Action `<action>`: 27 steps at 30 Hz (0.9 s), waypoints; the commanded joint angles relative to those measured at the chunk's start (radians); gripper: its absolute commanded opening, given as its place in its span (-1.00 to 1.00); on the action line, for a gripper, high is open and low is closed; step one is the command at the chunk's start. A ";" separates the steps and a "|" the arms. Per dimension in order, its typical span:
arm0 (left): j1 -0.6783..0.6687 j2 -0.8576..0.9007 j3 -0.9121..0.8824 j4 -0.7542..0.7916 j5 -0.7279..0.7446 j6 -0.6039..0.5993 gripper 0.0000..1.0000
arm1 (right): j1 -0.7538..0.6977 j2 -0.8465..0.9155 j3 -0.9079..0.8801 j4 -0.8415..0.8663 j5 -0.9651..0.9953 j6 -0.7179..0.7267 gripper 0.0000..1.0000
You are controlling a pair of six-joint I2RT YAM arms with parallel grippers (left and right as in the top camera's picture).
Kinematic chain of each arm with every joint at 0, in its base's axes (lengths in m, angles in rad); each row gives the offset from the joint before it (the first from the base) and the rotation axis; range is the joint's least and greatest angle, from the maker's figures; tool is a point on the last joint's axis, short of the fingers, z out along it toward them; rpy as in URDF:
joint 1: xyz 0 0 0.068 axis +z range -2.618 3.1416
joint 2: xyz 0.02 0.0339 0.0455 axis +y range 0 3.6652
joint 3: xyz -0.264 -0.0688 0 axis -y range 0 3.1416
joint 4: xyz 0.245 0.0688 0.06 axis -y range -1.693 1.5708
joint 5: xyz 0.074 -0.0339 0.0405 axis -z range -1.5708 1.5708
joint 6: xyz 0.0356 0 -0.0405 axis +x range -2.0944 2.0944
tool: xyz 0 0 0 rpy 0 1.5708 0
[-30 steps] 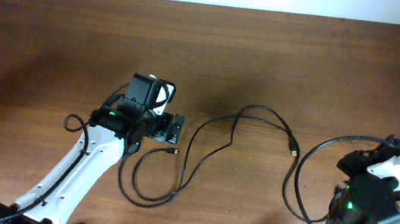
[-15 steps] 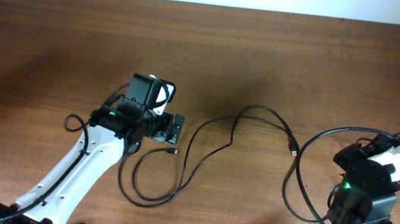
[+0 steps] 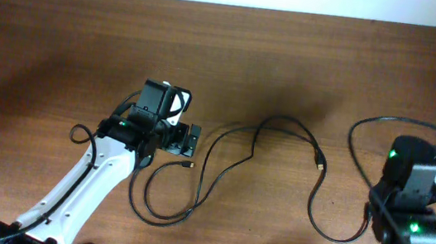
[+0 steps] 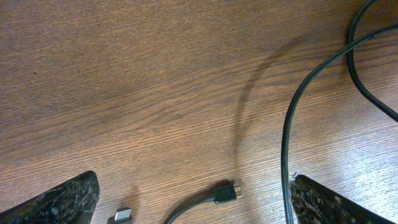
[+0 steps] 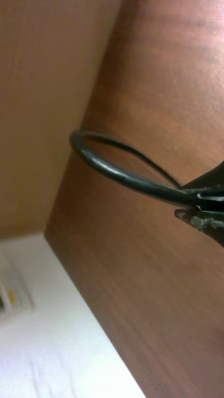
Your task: Untangle cables
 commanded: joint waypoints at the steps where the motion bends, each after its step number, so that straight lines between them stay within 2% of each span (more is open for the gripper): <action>1: 0.003 0.004 0.011 -0.001 0.011 -0.010 0.98 | -0.118 0.084 0.019 0.044 -0.040 0.016 -0.92; 10: 0.003 0.004 0.011 -0.001 0.011 -0.010 0.98 | -0.390 0.294 0.019 0.146 -0.165 0.016 -0.92; 17: 0.003 0.004 0.011 -0.001 0.011 -0.010 0.98 | -0.606 0.362 0.019 0.225 -0.319 0.016 -0.92; 27: 0.003 0.004 0.011 0.000 0.011 -0.010 0.98 | -0.822 0.428 0.019 0.261 -0.385 0.015 -0.92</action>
